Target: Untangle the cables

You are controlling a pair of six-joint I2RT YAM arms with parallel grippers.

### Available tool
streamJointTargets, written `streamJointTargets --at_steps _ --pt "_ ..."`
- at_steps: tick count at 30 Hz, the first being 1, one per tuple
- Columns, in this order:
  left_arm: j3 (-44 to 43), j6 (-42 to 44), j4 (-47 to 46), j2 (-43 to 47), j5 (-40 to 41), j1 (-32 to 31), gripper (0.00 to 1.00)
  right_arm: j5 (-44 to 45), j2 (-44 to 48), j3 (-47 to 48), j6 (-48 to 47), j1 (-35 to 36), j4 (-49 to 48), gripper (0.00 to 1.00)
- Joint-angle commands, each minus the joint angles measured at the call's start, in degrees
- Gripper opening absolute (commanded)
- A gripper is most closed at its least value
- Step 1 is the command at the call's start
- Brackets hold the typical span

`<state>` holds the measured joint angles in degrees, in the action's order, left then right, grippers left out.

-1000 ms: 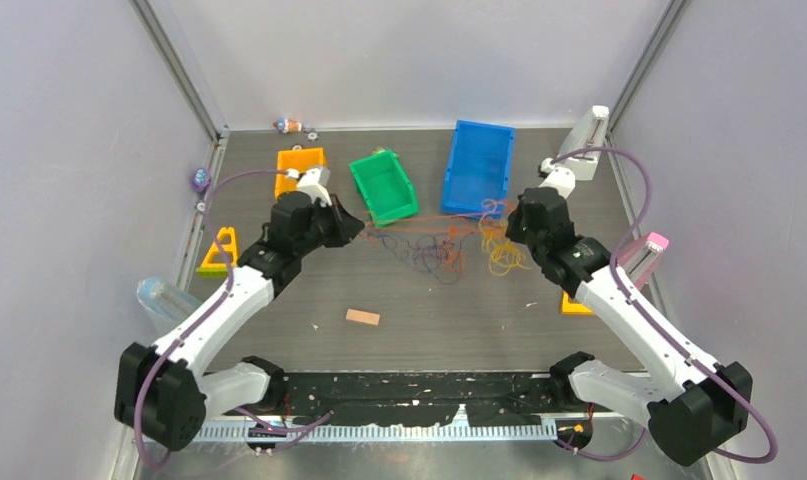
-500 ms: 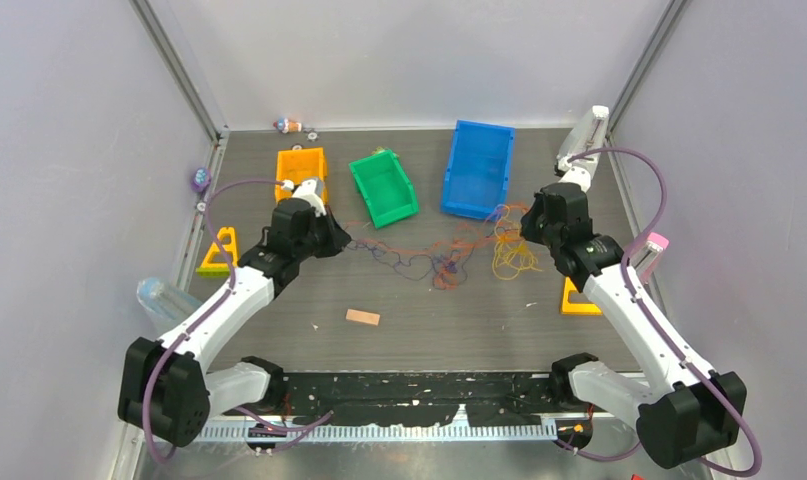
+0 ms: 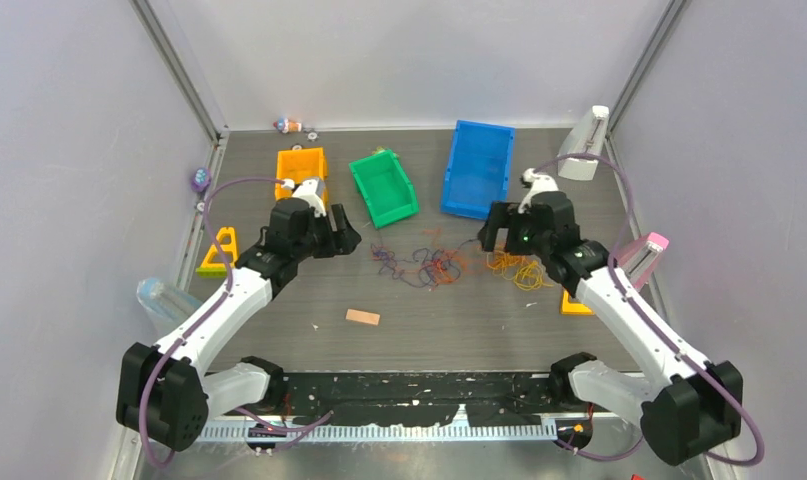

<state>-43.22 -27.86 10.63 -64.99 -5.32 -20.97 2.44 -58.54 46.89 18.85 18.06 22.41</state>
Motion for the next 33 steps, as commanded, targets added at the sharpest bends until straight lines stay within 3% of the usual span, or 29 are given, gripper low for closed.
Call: streamJointTargets --at_steps 1,9,14,19,27,29,30,32,33 --pt "-1.9 1.3 0.1 0.1 -2.1 0.1 0.68 -11.6 -5.8 2.1 -6.8 7.2 -6.6 0.98" --pt "0.9 1.2 -2.0 -2.1 -5.6 0.1 0.68 -7.2 -19.4 8.4 -5.1 19.6 -8.9 0.7" --pt "1.9 0.2 -3.9 -6.9 -10.4 -0.3 0.65 -3.5 -26.7 12.8 -7.1 21.7 -10.0 0.72" --pt "2.5 -0.5 -5.8 -10.5 -10.8 -2.4 0.65 -3.7 -33.4 16.4 -7.0 21.8 -10.5 0.82" --pt "2.2 -0.8 -7.6 -14.0 -11.2 -3.4 0.64 -4.1 -44.0 22.4 -5.9 21.8 -9.8 0.82" --pt "2.0 -0.5 -7.2 -14.0 -10.8 -3.4 0.63 -5.8 -45.1 22.6 -5.2 21.9 -10.2 0.68" --pt "1.9 -0.3 -7.0 -13.9 -10.6 -3.4 0.63 -6.5 -45.3 22.6 -4.9 21.9 -10.2 0.46" --pt "1.7 0.3 -6.6 -13.4 -10.3 -3.4 0.63 -6.9 -44.4 22.6 -4.2 21.9 -9.6 0.16" --pt "1.5 0.6 -6.3 -13.0 -10.2 -3.4 0.63 -7.1 -43.7 22.5 -4.1 21.9 -9.3 0.11"
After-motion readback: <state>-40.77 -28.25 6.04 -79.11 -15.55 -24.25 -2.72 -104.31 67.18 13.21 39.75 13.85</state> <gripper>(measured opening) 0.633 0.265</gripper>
